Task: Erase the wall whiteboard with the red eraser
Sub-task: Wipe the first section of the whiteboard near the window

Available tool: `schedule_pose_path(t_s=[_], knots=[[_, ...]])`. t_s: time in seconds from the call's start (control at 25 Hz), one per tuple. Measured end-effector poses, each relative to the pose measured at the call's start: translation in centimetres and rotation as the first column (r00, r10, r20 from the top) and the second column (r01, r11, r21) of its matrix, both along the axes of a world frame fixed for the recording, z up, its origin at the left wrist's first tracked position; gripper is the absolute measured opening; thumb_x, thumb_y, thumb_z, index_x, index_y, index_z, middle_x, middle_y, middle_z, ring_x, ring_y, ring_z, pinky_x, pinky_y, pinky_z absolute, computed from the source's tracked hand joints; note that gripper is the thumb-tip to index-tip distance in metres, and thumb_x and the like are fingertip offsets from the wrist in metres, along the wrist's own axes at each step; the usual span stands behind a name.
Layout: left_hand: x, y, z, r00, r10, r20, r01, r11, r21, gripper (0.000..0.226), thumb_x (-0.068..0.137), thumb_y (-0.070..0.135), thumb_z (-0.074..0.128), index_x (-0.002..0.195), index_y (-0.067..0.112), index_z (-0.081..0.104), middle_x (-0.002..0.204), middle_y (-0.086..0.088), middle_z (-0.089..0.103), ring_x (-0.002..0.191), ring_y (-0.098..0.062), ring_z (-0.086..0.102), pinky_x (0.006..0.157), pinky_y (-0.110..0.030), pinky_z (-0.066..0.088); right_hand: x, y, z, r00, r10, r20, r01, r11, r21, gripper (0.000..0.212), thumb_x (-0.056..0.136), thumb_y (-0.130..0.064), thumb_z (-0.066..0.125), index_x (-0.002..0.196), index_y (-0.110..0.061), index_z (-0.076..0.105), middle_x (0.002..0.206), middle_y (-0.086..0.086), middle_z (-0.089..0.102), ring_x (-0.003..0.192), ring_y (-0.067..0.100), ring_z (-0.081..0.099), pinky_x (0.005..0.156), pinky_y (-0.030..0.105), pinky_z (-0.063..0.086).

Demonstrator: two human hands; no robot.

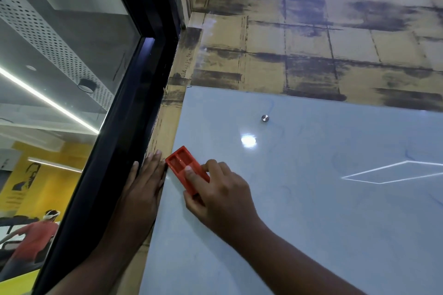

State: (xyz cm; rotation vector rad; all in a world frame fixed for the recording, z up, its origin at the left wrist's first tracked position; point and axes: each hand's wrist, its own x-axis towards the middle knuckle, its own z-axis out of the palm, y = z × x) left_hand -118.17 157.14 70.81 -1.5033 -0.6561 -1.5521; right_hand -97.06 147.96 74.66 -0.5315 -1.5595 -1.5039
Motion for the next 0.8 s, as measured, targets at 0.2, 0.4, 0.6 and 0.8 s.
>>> schedule_pose_path(t_s=[0.2,0.4,0.6,0.8], knots=[[0.2,-0.5,-0.2,0.999,0.033,-0.002,-0.033,0.999,0.036,0.055,0.115,0.029,0.027,0.156,-0.002,0.045,0.167,-0.015,0.039,0.160,-0.022,0.027,0.132,-0.047,0.017,5.6,-1.5,3.2,0.982,-0.004,-0.188,0.009,1.000,0.023,0.031,0.080,-0.035,0.072,0.109,-0.024,0.074,0.092,0.004,0.063,0.076,0.027,0.062,0.051,0.030,0.048],[0.4,-1.1,-1.0,1.000,0.003,0.023,-0.003,1.000,-0.007,0.052,0.114,0.023,0.028,0.158,0.000,0.044,0.168,-0.013,0.039,0.158,-0.024,0.033,0.133,-0.048,0.017,10.9,-3.2,3.1,0.909,0.004,-0.418,-0.036,0.997,-0.067,0.043,0.078,-0.036,0.083,0.119,-0.026,0.075,0.091,0.000,0.063,0.076,0.021,0.061,0.054,0.028,0.047],[0.4,-1.2,-2.5,1.000,0.019,0.001,-0.019,1.000,-0.016,0.050,0.112,0.017,0.037,0.159,0.002,0.042,0.168,-0.011,0.039,0.160,-0.022,0.029,0.131,-0.053,0.020,6.2,-2.6,1.0,0.900,0.069,-0.430,-0.122,0.988,-0.097,0.033,0.081,-0.042,0.077,0.111,-0.029,0.077,0.090,0.000,0.061,0.078,0.021,0.061,0.057,0.025,0.042],[0.1,-1.4,-3.4,1.000,0.008,-0.026,-0.009,0.999,-0.046,0.061,0.108,0.031,0.046,0.161,0.002,0.038,0.170,-0.009,0.034,0.162,-0.020,0.023,0.134,-0.049,0.014,0.1,-1.6,-4.6,0.999,-0.005,-0.041,-0.002,0.986,-0.164,0.033,0.089,-0.036,0.073,0.117,-0.018,0.072,0.093,0.008,0.064,0.078,0.024,0.060,0.059,0.033,0.053]])
